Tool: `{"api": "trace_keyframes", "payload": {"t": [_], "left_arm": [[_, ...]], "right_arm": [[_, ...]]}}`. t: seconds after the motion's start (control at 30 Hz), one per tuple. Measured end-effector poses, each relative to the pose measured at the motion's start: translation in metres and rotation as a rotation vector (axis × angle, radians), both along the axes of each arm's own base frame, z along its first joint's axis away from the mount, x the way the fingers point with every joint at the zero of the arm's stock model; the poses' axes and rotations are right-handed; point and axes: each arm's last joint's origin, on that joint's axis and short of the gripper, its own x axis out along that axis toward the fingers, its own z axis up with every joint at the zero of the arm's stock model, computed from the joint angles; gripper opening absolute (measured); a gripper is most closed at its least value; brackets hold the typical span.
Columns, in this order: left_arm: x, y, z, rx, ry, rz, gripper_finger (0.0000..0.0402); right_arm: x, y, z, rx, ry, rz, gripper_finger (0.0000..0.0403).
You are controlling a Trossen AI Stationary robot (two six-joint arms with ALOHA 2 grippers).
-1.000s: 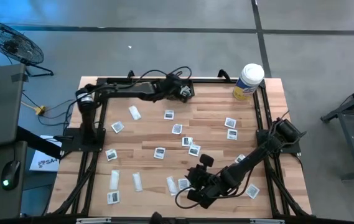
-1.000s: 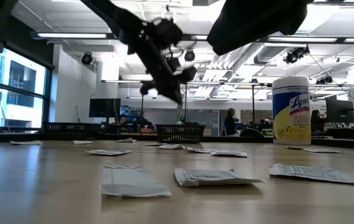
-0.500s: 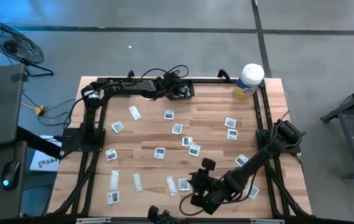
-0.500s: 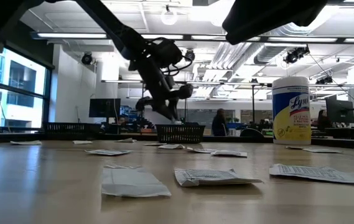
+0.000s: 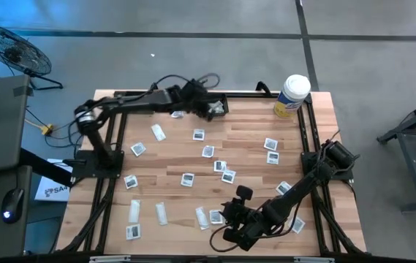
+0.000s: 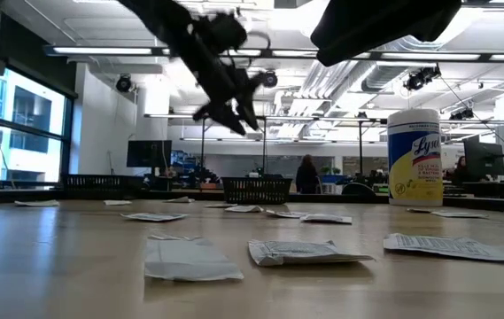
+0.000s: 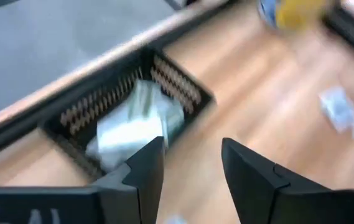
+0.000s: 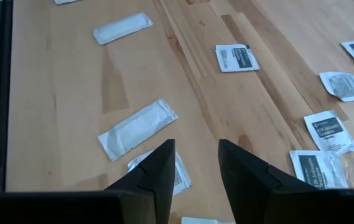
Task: Pick & Place First Aid Supplies
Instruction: Put the green bandage pack into the right black bin
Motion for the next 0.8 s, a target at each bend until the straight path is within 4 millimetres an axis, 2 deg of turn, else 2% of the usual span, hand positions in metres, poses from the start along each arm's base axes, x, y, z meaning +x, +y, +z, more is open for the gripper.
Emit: {"api": "trace_keyframes", "payload": {"t": [0.1, 0.17, 0.27, 0.5, 0.67, 0.8], "left_arm": [[-0.011, -0.038, 0.01, 0.06, 0.07, -0.074, 0.0158], [-0.022, -0.065, 0.009, 0.076, 0.105, -0.119, 0.0158], [-0.041, -0.106, -0.001, 0.083, 0.119, -0.195, 0.0158], [-0.099, -0.199, -0.031, 0.05, 0.092, -0.399, 0.0158], [-0.131, -0.273, -0.048, 0.026, 0.067, -0.677, 0.0148], [-0.154, -0.32, -0.064, 0.074, 0.098, -0.831, 0.0129]], "right_arm": [[0.0, 0.0, 0.0, 0.0, 0.0, 0.001, 0.0117], [0.0, 0.0, 0.0, 0.003, 0.004, 0.007, 0.0117], [0.0, 0.0, 0.0, 0.006, 0.008, 0.011, 0.0117], [0.0, 0.001, 0.0, 0.01, 0.003, 0.012, 0.0117], [0.002, 0.0, 0.001, 0.012, -0.007, 0.005, 0.0117], [0.004, -0.002, 0.001, 0.02, -0.017, -0.001, 0.0117]]}}
